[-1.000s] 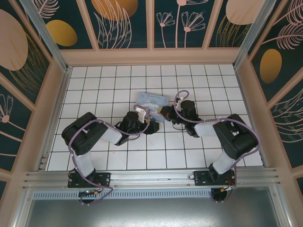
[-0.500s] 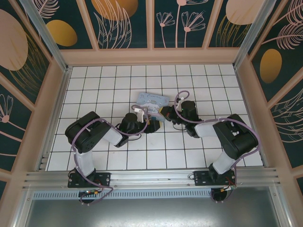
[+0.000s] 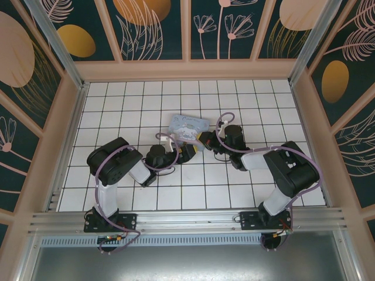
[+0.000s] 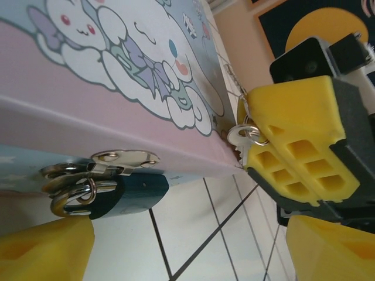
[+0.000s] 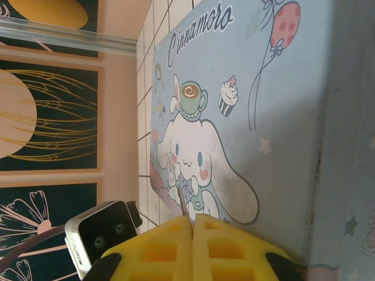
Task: Unlock the padlock with the key
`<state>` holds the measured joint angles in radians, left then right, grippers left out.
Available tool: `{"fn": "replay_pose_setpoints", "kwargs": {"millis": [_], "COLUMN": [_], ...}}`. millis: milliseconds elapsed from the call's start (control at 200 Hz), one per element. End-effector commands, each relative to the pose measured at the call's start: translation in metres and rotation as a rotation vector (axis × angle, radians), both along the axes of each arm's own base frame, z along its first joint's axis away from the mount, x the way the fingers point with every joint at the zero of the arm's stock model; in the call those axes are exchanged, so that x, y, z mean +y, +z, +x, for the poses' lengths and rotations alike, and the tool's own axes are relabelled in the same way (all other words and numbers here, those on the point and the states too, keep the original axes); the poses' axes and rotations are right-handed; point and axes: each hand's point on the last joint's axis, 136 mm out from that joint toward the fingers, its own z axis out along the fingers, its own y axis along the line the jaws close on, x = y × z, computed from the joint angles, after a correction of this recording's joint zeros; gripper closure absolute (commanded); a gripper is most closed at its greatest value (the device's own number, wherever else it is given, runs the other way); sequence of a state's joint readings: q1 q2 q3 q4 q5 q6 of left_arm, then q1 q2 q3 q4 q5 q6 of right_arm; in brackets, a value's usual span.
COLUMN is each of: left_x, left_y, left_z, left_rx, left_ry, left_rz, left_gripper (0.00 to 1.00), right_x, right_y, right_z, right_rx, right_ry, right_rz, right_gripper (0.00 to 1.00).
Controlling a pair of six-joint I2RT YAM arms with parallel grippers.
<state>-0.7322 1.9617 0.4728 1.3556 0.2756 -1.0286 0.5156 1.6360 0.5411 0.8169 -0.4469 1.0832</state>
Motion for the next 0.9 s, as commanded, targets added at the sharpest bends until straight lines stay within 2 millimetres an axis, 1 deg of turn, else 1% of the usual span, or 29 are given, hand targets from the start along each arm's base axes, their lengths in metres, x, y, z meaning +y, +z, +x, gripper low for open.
{"fn": "replay_pose_setpoints", "kwargs": {"millis": [0,45,180,315,455,500,525,661,766,891], "left_x": [0.003,0.004,0.012,0.022,0.032,0.037,0.041,0.049,0.053,0.058], "left_y": [-0.013,-0.016,-0.033,-0.051,-0.058,-0.065,-0.072,-0.072,-0.067,-0.066], "left_z": [-0.006,-0.007,-0.010,-0.008,-0.007,-0.005,-0.006,-0.006,-0.004,0.001], "left_rx": [0.093,0.112,0.185,0.253,0.254,0.269,0.285,0.240,0.175,0.110], "left_ry": [0.018,0.023,0.058,0.115,0.160,0.183,0.193,0.194,0.184,0.167], "left_rz": [-0.040,-0.044,-0.028,0.048,0.119,0.170,0.213,0.290,0.352,0.469], "left_gripper": [0.13,0.13,0.12,0.11,0.11,0.12,0.12,0.12,0.11,0.10], "right_x": [-0.006,-0.005,-0.006,-0.005,-0.005,-0.005,-0.005,-0.005,-0.006,-0.007], "right_y": [-0.009,-0.009,-0.008,-0.006,-0.005,-0.006,-0.005,-0.005,-0.006,-0.008], "right_z": [-0.003,-0.003,-0.003,-0.002,-0.003,-0.003,-0.003,-0.003,-0.003,-0.003], "right_rx": [0.029,0.028,0.029,0.026,0.026,0.029,0.028,0.027,0.031,0.035], "right_ry": [-0.005,-0.004,-0.005,-0.002,-0.002,0.000,-0.001,0.000,0.000,-0.002], "right_rz": [-0.005,-0.003,-0.001,0.003,0.004,0.002,0.003,0.000,-0.001,-0.007], "right_gripper": [1.00,1.00,1.00,1.00,1.00,1.00,1.00,1.00,1.00,1.00]}}
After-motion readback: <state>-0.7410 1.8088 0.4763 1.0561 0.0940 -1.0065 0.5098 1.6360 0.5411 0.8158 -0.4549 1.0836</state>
